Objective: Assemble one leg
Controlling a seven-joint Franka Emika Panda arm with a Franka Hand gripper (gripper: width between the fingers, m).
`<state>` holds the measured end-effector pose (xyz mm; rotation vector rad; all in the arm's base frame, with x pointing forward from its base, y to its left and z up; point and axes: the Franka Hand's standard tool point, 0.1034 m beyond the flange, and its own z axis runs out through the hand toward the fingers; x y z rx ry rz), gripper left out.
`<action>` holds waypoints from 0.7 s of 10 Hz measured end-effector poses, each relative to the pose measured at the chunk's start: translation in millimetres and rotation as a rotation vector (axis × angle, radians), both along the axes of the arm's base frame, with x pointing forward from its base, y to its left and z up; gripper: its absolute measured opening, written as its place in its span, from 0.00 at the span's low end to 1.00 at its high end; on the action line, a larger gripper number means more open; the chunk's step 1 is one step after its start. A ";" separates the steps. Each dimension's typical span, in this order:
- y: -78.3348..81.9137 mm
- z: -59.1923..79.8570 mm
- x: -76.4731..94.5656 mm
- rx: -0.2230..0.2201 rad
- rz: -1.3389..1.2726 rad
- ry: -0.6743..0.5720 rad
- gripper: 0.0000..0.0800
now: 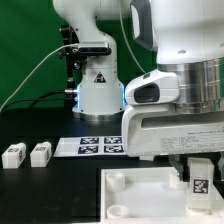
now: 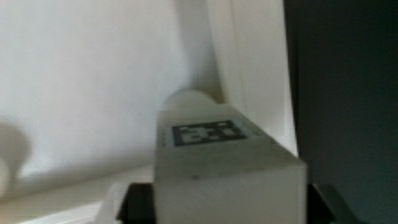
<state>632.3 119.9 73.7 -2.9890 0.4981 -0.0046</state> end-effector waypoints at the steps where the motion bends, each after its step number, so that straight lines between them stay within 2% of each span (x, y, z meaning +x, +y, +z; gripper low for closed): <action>1: -0.7 -0.4 0.2 0.002 -0.097 0.011 0.37; 4: -4.7 -1.9 4.9 0.034 -0.565 0.105 0.37; 6: -6.5 -3.4 3.8 0.078 -1.038 0.140 0.37; 7: -4.4 -3.2 3.3 0.101 -1.180 0.149 0.37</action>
Offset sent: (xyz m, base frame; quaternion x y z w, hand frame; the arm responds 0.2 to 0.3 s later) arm 0.0179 -0.0056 -0.0012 -0.0041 -0.0001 0.4054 0.9142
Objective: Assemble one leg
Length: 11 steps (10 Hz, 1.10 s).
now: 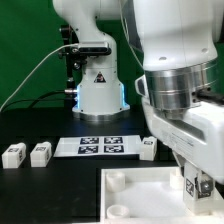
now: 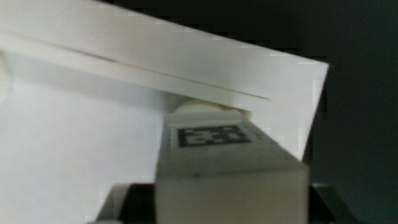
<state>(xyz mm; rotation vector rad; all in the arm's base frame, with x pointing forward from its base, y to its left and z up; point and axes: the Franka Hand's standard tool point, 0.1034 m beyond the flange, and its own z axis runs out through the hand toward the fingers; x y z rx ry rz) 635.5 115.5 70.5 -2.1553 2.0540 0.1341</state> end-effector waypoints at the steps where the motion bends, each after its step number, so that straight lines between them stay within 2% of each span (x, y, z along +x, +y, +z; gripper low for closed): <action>1: 0.0 0.1 -0.5 0.004 -0.043 0.001 0.37; 3: 0.2 -0.4 -0.7 0.001 0.021 -0.009 0.38; 4: 0.6 -0.4 -0.5 0.001 0.027 -0.012 0.64; 5: -0.1 0.1 0.6 -0.015 0.180 -0.048 0.64; 6: 0.6 1.6 1.3 -0.039 0.386 -0.084 0.77; 8: 3.0 3.2 5.0 -0.082 0.690 -0.168 0.81; 11: 2.8 2.3 4.1 -0.110 1.026 -0.203 0.81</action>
Offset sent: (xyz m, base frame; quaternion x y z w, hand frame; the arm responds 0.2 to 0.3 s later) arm 0.0000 0.0000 0.0000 0.0000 0.0000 0.0000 1.0000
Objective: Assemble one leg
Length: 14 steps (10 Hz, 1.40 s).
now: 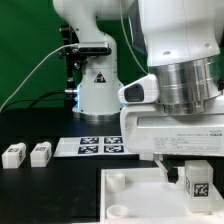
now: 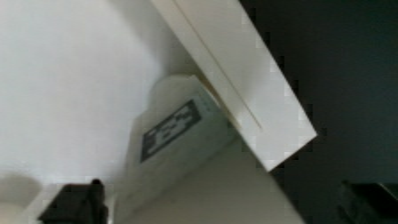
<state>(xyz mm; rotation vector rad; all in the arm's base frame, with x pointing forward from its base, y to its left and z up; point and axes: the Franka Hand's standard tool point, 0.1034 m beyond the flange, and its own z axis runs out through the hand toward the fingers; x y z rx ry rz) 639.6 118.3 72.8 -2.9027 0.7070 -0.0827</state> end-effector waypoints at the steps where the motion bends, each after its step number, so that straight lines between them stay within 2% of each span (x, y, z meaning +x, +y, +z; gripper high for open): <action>1: 7.5 2.0 0.3 -0.059 0.202 0.008 0.81; 2: 13.4 5.8 1.1 -0.096 0.418 0.019 0.81; 3: 14.8 5.9 2.2 -0.100 0.504 0.024 0.81; 4: 12.8 4.9 3.1 -0.101 0.496 0.015 0.66; 5: 12.5 4.5 2.8 -0.101 0.472 0.019 0.66; 6: 11.1 4.6 3.2 -0.099 0.422 0.023 0.49; 7: 8.1 4.4 3.6 -0.098 0.324 0.033 0.39; 9: 5.3 4.2 3.9 -0.091 0.139 0.051 0.39; 11: 0.2 4.1 6.3 -0.080 -0.220 0.067 0.39; 14: -9.1 1.5 3.9 -0.024 -0.697 0.122 0.39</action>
Offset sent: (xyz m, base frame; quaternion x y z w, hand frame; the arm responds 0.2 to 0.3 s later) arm 0.0000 0.0000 0.0000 0.0000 0.0000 -0.0899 0.9960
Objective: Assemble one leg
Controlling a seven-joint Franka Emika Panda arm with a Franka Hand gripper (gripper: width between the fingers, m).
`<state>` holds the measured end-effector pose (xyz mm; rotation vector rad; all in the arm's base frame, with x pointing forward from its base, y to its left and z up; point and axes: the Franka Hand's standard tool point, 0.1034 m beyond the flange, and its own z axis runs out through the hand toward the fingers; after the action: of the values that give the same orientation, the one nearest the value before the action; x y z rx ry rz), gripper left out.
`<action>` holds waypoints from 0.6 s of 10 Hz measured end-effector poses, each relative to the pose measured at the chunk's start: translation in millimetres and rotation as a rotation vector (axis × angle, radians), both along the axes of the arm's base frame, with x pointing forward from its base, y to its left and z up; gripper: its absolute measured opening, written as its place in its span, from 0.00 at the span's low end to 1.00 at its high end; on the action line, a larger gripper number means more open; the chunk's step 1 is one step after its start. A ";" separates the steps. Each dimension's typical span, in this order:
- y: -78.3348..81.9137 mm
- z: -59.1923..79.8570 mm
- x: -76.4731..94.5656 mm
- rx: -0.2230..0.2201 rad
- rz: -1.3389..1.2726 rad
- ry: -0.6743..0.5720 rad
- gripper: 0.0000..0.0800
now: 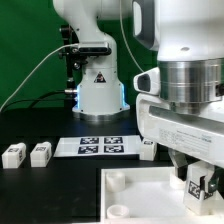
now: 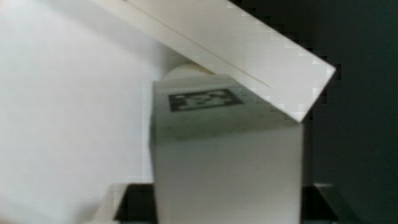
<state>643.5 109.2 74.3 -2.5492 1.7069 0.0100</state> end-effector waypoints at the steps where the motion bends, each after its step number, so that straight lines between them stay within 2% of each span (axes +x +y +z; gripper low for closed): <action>1: -1.6 -0.2 -1.0 0.015 -0.136 0.016 0.39; 3: -4.0 -0.8 -3.5 0.047 -0.354 0.040 0.39; 6: -1.5 -1.7 -4.4 0.033 -0.189 0.025 0.43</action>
Offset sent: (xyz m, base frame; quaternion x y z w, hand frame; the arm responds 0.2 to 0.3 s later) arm 0.0000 0.0000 0.0000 0.0000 0.0000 0.0899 0.9960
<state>639.1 107.6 72.6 -2.3640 1.9326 0.0590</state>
